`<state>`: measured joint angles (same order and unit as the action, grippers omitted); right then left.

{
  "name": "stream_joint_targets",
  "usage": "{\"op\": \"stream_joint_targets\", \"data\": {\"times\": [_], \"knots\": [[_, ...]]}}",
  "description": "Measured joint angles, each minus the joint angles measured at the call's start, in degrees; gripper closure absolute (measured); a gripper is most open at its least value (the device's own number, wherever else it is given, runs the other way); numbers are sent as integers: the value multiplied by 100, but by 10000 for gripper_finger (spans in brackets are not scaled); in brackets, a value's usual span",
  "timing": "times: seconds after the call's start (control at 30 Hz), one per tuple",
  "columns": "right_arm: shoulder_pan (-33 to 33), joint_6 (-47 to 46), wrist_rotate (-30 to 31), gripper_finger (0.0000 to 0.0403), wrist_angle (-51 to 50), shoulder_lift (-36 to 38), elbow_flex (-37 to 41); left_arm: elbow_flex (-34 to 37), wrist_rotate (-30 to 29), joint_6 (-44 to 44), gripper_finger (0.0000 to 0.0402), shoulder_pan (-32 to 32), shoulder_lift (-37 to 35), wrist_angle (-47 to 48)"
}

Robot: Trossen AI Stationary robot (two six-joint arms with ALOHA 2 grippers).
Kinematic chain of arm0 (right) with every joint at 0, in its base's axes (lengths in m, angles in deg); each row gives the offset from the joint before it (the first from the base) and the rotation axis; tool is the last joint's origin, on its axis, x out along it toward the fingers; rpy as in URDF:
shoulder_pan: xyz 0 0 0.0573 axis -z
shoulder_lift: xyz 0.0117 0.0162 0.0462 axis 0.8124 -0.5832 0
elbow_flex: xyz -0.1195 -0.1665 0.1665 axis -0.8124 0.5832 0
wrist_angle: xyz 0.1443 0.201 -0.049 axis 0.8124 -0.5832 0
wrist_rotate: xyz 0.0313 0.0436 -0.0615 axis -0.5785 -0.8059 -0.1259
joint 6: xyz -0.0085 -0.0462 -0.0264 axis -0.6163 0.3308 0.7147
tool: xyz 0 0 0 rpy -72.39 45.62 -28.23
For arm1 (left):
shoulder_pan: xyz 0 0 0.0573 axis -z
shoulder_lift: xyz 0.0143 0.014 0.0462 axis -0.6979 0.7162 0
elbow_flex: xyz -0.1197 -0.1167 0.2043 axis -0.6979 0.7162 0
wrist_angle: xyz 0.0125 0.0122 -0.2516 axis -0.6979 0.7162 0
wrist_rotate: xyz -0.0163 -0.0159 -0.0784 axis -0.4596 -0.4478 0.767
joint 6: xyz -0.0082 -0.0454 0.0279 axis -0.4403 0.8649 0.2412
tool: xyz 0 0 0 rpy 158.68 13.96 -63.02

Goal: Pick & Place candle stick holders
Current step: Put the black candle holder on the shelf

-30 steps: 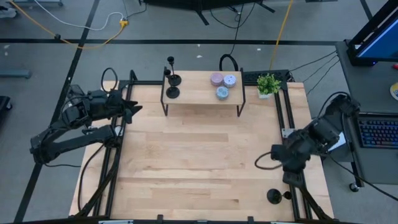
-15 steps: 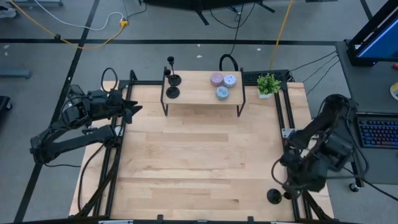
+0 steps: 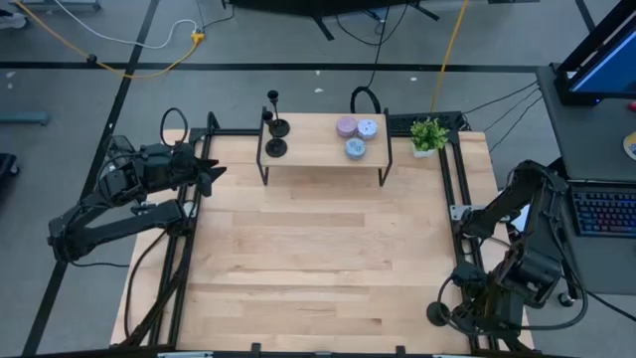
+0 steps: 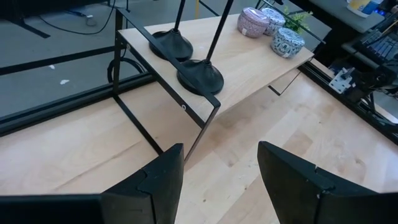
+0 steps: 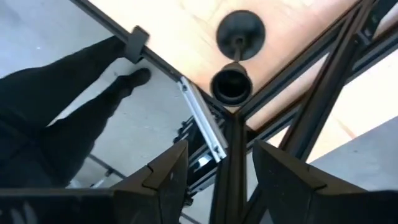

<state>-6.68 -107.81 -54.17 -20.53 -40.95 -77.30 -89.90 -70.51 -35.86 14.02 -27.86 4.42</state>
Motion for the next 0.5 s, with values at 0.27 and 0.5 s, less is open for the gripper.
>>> {"op": "stream_joint_targets", "data": {"times": [0.27, 0.5], "knots": [[-24, 16, 431, 227, -85, -128, 2, -1, 106, 79, 190, 0, 0, 2], [-24, 17, 107, 218, -103, -209, 344, -2, 114, 83, 190, 0, 0, 2]]}}
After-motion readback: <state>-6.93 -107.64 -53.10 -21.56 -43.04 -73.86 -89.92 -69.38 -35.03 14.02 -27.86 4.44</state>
